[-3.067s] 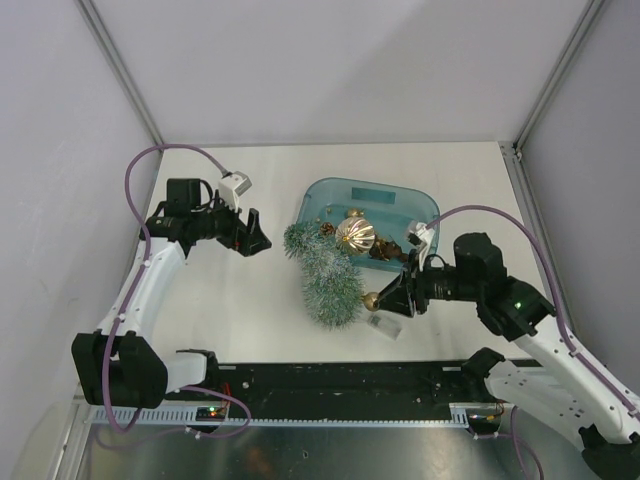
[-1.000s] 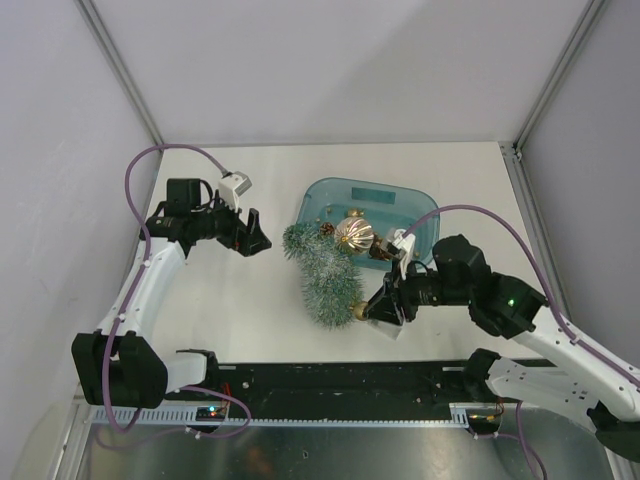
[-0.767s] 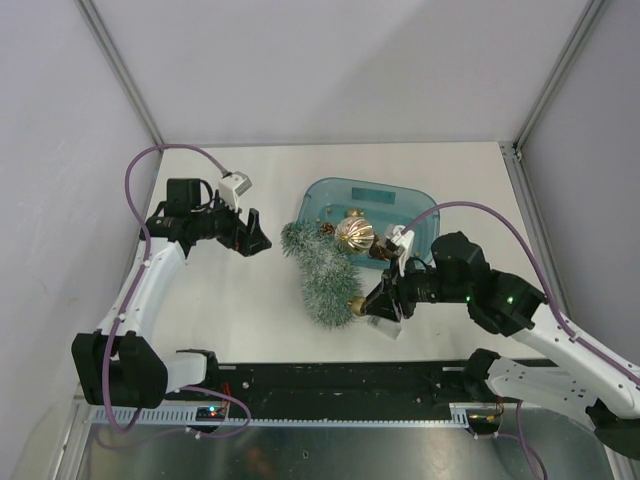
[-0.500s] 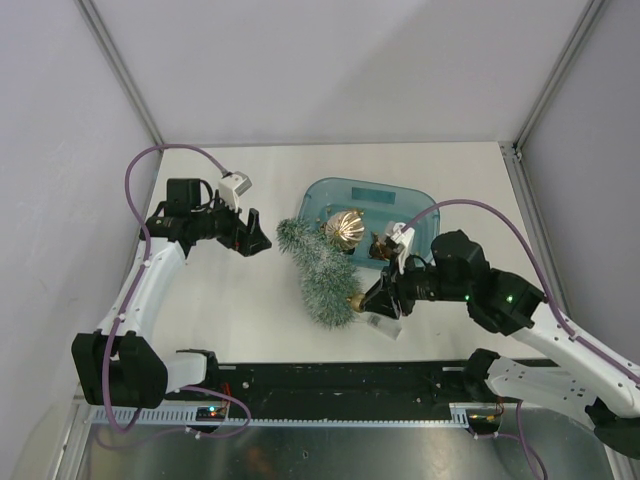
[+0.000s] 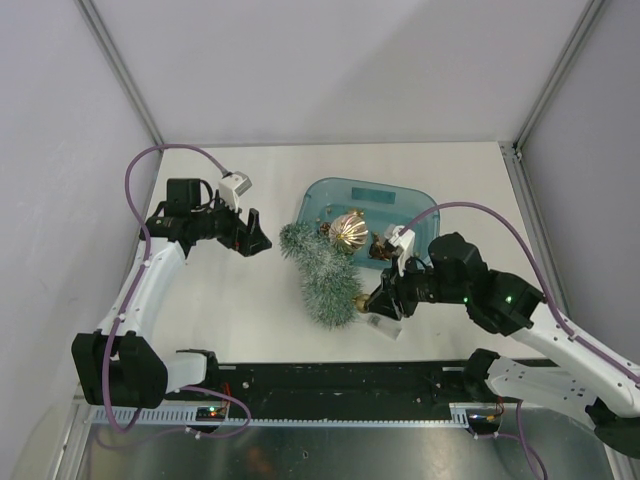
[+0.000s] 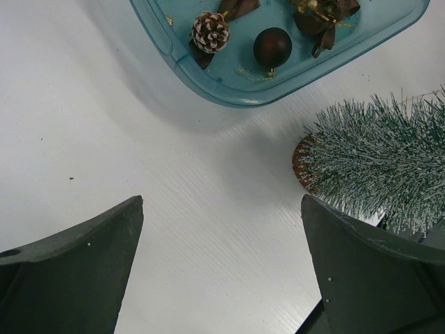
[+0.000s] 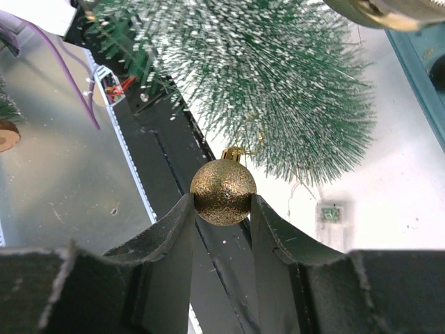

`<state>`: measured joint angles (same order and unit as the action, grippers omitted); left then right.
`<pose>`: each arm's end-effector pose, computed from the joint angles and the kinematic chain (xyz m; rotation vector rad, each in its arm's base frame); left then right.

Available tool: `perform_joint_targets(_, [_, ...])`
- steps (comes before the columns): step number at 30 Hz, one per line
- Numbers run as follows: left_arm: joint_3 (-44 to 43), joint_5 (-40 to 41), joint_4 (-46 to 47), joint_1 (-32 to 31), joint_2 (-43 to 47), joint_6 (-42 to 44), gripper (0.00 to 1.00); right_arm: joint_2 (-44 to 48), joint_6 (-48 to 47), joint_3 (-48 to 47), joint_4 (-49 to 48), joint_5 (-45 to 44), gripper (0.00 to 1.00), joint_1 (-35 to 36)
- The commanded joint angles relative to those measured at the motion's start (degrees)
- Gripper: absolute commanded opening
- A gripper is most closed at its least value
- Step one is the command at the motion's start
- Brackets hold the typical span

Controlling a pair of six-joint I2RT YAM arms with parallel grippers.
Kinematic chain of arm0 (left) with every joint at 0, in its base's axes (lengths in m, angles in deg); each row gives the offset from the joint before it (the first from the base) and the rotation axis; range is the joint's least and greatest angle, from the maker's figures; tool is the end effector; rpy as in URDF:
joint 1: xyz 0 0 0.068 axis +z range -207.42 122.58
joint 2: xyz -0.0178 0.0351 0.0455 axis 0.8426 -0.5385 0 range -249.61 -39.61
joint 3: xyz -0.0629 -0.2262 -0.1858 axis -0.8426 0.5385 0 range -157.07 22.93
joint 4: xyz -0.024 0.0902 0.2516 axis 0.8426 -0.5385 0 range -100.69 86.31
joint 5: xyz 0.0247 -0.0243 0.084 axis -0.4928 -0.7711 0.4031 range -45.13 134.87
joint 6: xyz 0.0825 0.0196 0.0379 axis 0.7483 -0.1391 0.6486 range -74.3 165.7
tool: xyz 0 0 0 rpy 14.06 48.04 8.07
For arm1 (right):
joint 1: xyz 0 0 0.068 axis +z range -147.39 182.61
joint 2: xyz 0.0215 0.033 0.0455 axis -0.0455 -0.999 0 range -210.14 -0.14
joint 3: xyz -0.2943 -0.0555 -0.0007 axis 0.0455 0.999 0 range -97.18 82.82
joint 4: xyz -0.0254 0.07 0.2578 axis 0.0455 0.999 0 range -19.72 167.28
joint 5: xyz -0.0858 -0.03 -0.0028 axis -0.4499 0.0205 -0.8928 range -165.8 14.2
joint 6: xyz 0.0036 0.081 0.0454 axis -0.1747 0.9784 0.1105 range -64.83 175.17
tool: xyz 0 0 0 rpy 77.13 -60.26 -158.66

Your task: Decorate the small christmas tree

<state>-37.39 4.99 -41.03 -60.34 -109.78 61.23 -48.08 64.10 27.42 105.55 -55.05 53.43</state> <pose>0.2707 -0.0675 0.3022 0.6734 2.1593 -0.7112 0.1045 0.1752 0.3510 -0.9986 1.9388 0.9953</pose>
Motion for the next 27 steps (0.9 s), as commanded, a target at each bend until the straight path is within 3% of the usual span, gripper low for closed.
perform_joint_targets(1, [-0.3,-2.0,1.3,0.4,1.2,0.5,1.00,1.2,-0.2,1.6,0.0,-2.5,0.29,0.3])
perform_joint_targets(7, [-0.6,-2.0,1.3,0.4,1.1,0.4,1.00,1.0,0.7,3.1,-2.3,-4.6,0.35,0.3])
perform_joint_targets(15, [-0.7,-1.9,1.2,0.4,1.0,0.4,1.00,0.9,1.6,3.4,-5.0,-6.5,0.52,0.3])
perform_joint_targets(27, [-0.3,-1.9,1.2,0.4,1.1,0.5,1.00,1.4,2.6,4.5,-6.8,-7.2,0.57,0.7])
